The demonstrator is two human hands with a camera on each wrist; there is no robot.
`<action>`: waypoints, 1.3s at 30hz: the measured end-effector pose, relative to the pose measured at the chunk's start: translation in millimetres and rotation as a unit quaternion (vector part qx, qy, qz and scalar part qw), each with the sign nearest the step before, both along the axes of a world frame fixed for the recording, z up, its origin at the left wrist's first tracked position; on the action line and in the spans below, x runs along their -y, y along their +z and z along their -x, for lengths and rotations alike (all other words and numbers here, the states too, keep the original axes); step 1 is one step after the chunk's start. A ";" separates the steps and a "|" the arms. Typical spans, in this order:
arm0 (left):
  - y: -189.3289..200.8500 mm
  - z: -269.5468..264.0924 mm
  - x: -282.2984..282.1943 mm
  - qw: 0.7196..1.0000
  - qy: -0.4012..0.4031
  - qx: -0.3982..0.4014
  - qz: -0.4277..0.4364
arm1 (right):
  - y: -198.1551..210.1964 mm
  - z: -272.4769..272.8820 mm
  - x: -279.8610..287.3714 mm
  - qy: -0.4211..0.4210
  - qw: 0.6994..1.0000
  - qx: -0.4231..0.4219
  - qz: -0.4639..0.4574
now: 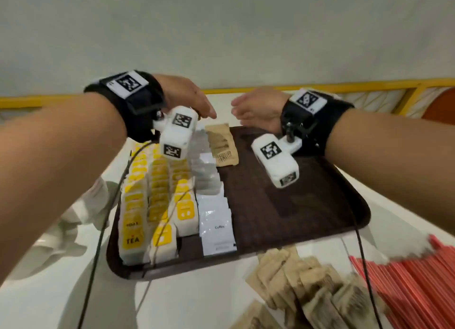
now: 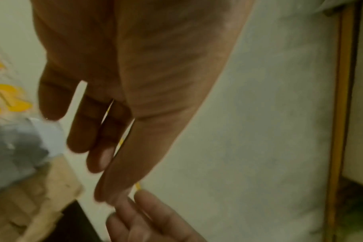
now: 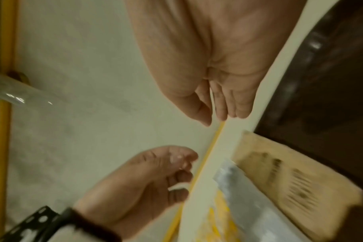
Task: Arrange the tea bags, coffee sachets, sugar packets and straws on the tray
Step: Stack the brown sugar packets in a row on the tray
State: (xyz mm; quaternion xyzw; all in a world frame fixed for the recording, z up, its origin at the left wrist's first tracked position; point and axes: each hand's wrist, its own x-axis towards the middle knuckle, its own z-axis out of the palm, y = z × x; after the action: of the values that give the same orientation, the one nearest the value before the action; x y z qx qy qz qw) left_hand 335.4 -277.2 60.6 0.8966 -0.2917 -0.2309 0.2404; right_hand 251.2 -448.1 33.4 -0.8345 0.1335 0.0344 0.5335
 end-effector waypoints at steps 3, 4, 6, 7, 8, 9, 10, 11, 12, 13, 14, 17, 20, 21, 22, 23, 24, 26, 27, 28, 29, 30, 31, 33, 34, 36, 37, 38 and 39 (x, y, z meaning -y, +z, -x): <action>24.5 40.3 -1.7 0.993 -0.059 -0.092 0.044 | 40.0 18.7 -8.6 -0.017 0.995 0.031 -0.094; 28.3 56.6 -3.3 0.987 -0.098 -0.116 0.048 | 51.4 28.4 -12.0 -0.013 0.993 0.038 -0.109; 29.5 90.0 -10.7 0.974 -0.155 -0.161 0.031 | 67.7 54.7 -15.6 0.027 0.995 0.041 -0.087; 25.7 108.6 -14.9 0.970 -0.179 -0.166 0.016 | 72.9 70.5 -17.3 0.062 0.996 0.034 -0.051; 19.5 126.8 -18.8 0.966 -0.207 -0.155 -0.002 | 76.3 87.2 -18.6 0.106 0.994 0.026 0.001; 12.7 145.1 -23.1 0.963 -0.236 -0.126 -0.019 | 77.7 104.7 -20.7 0.156 0.985 0.013 0.066; 5.2 163.7 -27.3 0.958 -0.270 -0.087 -0.040 | 76.5 122.8 -23.6 0.209 0.969 -0.009 0.134; -2.5 183.3 -31.1 0.951 -0.300 -0.052 -0.062 | 73.3 141.2 -26.3 0.260 0.943 -0.043 0.201; -11.0 201.3 -34.6 0.942 -0.324 -0.023 -0.089 | 68.5 159.9 -29.6 0.311 0.908 -0.083 0.270; -20.4 218.2 -37.4 0.932 -0.344 0.000 -0.112 | 61.3 178.1 -32.7 0.360 0.861 -0.125 0.338; -31.3 232.2 -39.8 0.924 -0.362 0.021 -0.122 | 52.4 194.9 -35.7 0.407 0.803 -0.161 0.404; -64.6 260.8 -43.8 0.912 -0.388 0.074 -0.111 | 16.8 237.1 -31.1 0.479 0.631 -0.216 0.570; -86.0 274.4 -45.6 0.923 -0.353 0.115 -0.102 | -15.7 272.6 -14.4 0.468 0.568 -0.239 0.633; -90.3 276.7 -46.0 0.928 -0.340 0.118 -0.097 | -21.2 280.6 -10.3 0.463 0.575 -0.241 0.630; -92.7 278.3 -46.1 0.933 -0.329 0.118 -0.091 | -24.9 286.5 -7.3 0.454 0.591 -0.242 0.621; -93.5 279.1 -45.6 0.937 -0.318 0.114 -0.088 | -28.1 289.6 -4.3 0.446 0.607 -0.237 0.614; -93.9 279.3 -45.2 0.940 -0.311 0.109 -0.086 | -29.7 292.2 -2.7 0.442 0.618 -0.227 0.609; -92.9 279.8 -44.4 0.945 -0.299 0.094 -0.092 | -32.2 293.0 -0.5 0.431 0.644 -0.205 0.598; -91.9 280.4 -44.0 0.947 -0.294 0.088 -0.093 | -33.0 292.2 0.4 0.421 0.663 -0.192 0.589; -91.5 280.7 -43.9 0.949 -0.290 0.084 -0.092 | -34.2 290.6 0.8 0.408 0.684 -0.174 0.579; -90.7 281.8 -43.8 0.951 -0.285 0.079 -0.093 | -35.1 288.7 0.4 0.394 0.705 -0.154 0.569; -90.5 282.1 -43.6 0.953 -0.280 0.076 -0.094 | -35.7 286.6 -0.6 0.383 0.722 -0.136 0.560; -90.8 282.2 -43.3 0.954 -0.274 0.073 -0.093 | -36.1 284.2 -1.4 0.373 0.735 -0.124 0.552; -91.7 281.8 -42.4 0.957 -0.267 0.069 -0.093 | -36.9 279.4 -2.8 0.368 0.759 -0.112 0.525; -91.8 281.6 -41.9 0.958 -0.263 0.064 -0.094 | -38.5 276.8 -3.1 0.367 0.773 -0.110 0.505; -91.3 280.5 -41.4 0.960 -0.254 0.052 -0.106 | -42.4 272.6 -3.8 0.366 0.796 -0.104 0.471; -90.5 280.0 -40.9 0.959 -0.252 0.049 -0.117 | -43.5 270.2 -4.3 0.363 0.805 -0.100 0.459; -89.9 279.3 -40.7 0.958 -0.251 0.048 -0.128 | -42.7 267.5 -5.0 0.358 0.816 -0.097 0.444; -89.1 278.8 -40.2 0.957 -0.250 0.048 -0.139 | -40.2 264.2 -5.4 0.354 0.825 -0.097 0.429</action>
State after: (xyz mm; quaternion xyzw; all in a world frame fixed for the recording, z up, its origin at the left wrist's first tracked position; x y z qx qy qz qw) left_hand 56.6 -237.0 -28.5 0.8297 -0.4827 -0.2783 0.0341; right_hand -13.0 -442.6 -6.7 -0.9615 -0.1190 0.2411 0.0575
